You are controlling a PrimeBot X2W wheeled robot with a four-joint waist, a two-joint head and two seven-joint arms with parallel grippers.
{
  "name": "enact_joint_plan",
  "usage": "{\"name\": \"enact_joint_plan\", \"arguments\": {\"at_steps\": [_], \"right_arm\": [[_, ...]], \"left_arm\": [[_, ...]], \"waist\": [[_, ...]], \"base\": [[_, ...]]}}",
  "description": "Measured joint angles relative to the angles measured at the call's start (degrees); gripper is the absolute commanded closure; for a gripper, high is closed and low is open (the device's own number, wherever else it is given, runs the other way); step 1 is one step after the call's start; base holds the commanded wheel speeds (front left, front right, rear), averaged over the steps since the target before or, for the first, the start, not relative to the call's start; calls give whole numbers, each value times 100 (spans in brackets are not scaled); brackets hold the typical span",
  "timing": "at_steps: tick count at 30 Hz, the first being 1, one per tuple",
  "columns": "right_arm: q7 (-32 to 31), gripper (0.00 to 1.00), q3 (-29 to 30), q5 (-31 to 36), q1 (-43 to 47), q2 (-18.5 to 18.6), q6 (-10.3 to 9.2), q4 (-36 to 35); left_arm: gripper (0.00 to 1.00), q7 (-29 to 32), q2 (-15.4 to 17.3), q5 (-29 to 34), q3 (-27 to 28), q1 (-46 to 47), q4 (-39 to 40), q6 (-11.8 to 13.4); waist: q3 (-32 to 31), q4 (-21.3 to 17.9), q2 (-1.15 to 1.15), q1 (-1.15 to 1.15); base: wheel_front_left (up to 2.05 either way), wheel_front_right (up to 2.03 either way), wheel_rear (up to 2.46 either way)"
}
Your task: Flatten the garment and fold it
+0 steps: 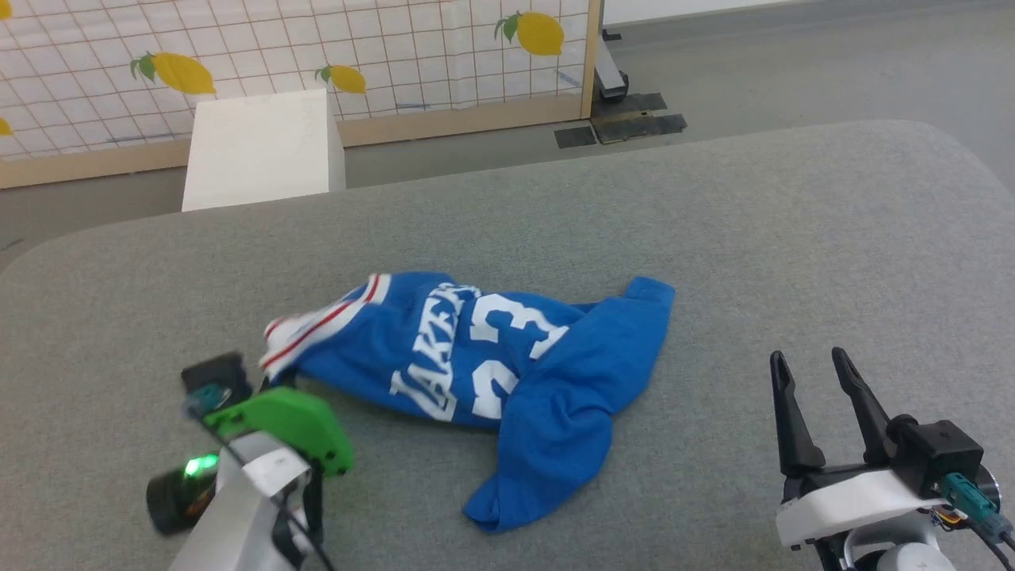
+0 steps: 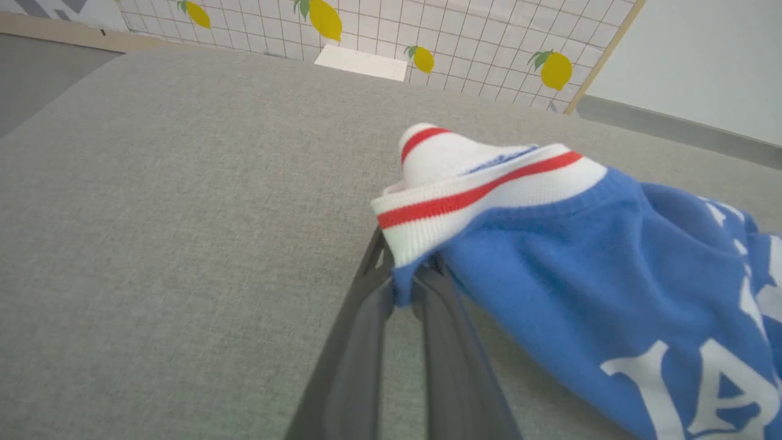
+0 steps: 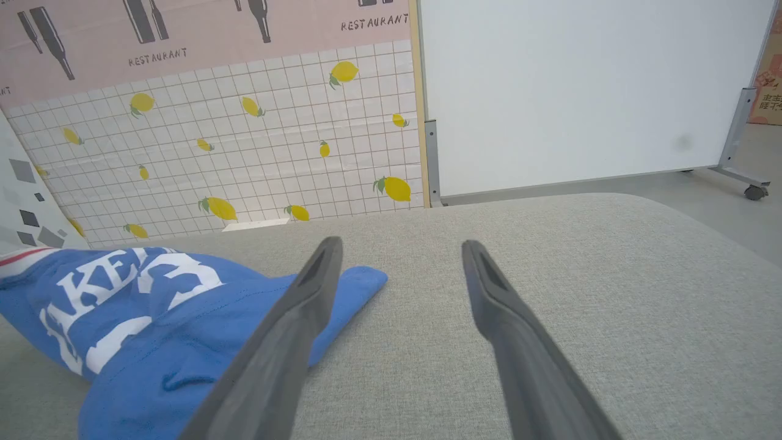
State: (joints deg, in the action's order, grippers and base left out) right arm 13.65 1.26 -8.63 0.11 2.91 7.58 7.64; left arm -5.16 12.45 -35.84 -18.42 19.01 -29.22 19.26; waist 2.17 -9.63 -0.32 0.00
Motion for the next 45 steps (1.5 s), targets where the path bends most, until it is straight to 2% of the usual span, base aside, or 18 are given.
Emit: {"name": "enact_joint_plan", "arguments": {"at_steps": [3,4,5,6,9,12,14,17,21,24,28,30,35,42,43,44,45], "right_arm": [[0,0,5,0,0,0,0,-4],[0,0,9,0,0,1,0,-7],[0,0,21,0,0,0,0,-13],[0,0,31,0,1,0,0,-19],[0,0,63,2,1,1,0,-34],[-2,0,73,19,1,1,0,-74],[-3,0,78,48,-1,1,0,-107],[-42,0,31,158,-106,2,0,-171],[-274,0,-312,441,-693,5,0,-136],[-646,0,-742,662,-1285,24,0,160],[-1355,0,-1488,586,-2175,223,0,848],[-1694,0,-1919,409,-2614,350,1,1168],[-2794,0,-3095,-291,-3604,633,1,1973],[-4078,0,-4280,-1156,-4185,1053,0,2570],[-4145,23,-4361,-1265,-4207,1089,1,2577],[-4192,77,-4429,-1390,-4237,1129,0,2573],[-4196,100,-4465,-1533,-4248,1167,0,2559]], "left_arm": [[100,357,67,-298,129,-324,-34,47],[80,480,69,-367,130,-446,-24,40],[55,535,68,-443,126,-564,30,3],[0,531,69,-498,134,-636,87,-27],[0,98,26,-626,299,-826,474,-242],[0,-708,-51,-646,532,-1057,921,-461],[0,-901,-78,-515,636,-1202,1168,-570],[0,-939,-233,45,947,-1356,1801,-739],[0,-964,-635,924,1444,-1408,2579,-1112],[0,-964,-818,1363,1635,-1430,2783,-1380],[0,-964,-916,1630,1783,-1417,2910,-1595],[0,-964,-932,1683,1791,-1400,2966,-1652],[0,-964,-942,1550,1630,-1300,3020,-1608],[0,-964,-948,1506,1421,-1183,3032,-1505],[0,-964,-948,1505,1413,-1183,3030,-1490],[0,-964,-948,1502,1410,-1183,3028,-1481],[0,-964,-948,1495,1408,-1183,3026,-1464]], "waist": [[-9,44,0,0],[-7,59,0,0],[-3,76,0,0],[2,91,0,0],[20,154,0,0],[26,226,0,0],[33,284,0,0],[71,401,0,0],[187,548,0,0],[302,650,0,0],[470,805,0,0],[557,885,0,0],[798,1107,0,0],[1069,1461,0,0],[1093,1500,0,0],[1120,1545,0,0],[1142,1585,0,0]], "base": [[0,0,0],[0,0,0],[0,0,0],[0,0,0],[0,0,0],[0,0,0],[0,0,0],[0,0,0],[0,0,0],[0,0,0],[0,0,0],[0,0,0],[0,0,0],[0,0,0],[0,0,0],[0,0,0],[0,0,0]]}}
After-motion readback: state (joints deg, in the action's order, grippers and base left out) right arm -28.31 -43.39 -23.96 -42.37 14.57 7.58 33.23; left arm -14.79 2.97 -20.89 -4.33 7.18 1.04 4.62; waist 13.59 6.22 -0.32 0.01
